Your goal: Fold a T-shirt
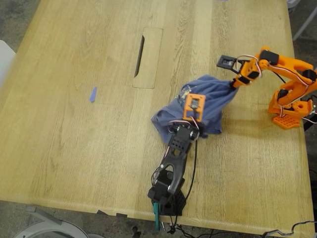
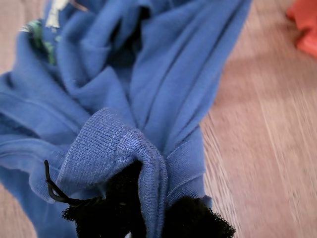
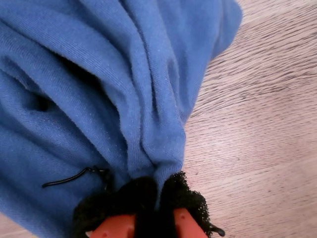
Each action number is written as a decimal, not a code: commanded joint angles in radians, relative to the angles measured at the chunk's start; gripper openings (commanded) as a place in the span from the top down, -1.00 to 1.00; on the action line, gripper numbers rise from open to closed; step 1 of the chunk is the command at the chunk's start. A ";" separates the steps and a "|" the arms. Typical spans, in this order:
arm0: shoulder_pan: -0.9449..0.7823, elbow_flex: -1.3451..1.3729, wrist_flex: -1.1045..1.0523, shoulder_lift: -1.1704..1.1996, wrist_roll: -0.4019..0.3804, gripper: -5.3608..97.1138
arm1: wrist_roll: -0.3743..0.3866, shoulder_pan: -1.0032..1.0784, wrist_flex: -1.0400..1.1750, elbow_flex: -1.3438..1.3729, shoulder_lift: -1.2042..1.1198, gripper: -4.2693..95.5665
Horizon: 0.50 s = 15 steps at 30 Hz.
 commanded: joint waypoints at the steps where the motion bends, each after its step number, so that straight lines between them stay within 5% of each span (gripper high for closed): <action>1: 0.127 0.023 0.034 0.107 -0.034 0.90 | 0.005 -0.025 -0.020 0.051 0.089 0.92; 15: 0.380 0.166 -0.043 0.127 -0.100 0.90 | 0.018 -0.147 0.086 0.299 0.374 0.92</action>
